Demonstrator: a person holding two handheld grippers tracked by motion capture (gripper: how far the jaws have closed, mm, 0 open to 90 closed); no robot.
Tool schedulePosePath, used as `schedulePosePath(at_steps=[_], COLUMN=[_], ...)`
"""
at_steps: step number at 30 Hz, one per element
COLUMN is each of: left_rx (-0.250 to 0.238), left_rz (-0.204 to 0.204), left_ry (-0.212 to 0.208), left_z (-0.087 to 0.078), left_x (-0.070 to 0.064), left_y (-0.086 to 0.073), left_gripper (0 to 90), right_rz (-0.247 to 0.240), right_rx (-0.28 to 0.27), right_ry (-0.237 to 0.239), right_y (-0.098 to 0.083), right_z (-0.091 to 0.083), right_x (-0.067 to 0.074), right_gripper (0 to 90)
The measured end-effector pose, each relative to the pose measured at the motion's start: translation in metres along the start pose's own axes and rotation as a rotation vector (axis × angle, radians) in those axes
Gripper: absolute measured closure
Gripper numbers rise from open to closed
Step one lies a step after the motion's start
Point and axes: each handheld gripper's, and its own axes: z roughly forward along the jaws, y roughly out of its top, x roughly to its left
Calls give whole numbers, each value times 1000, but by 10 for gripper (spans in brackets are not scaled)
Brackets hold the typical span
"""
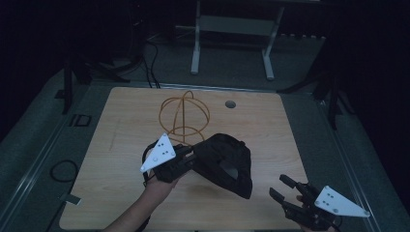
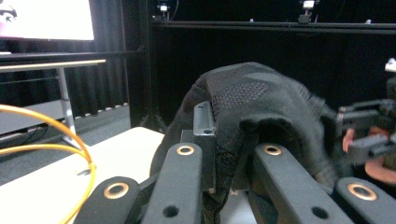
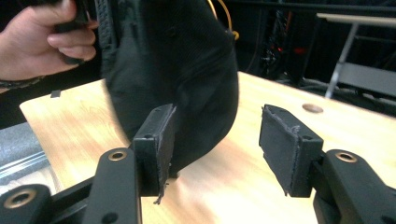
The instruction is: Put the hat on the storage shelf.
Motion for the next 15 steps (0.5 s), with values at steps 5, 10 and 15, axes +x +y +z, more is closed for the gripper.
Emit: schedulePosePath(at_steps=[5, 10, 15], left_rx=[-34, -22, -6], left_rz=[-51, -49, -66], left_ry=[-114, -205, -249], left_z=[-5, -7, -8], left_x=[12, 20, 26], left_y=[0, 2, 1], left_gripper=[856, 856, 856], right_rz=[-58, -123, -184], right_rx=[-5, -1, 13], right_ry=[28, 84, 161], right_y=[24, 41, 54], right_z=[10, 25, 43], right_x=[-7, -4, 8], right_gripper=[478, 475, 464])
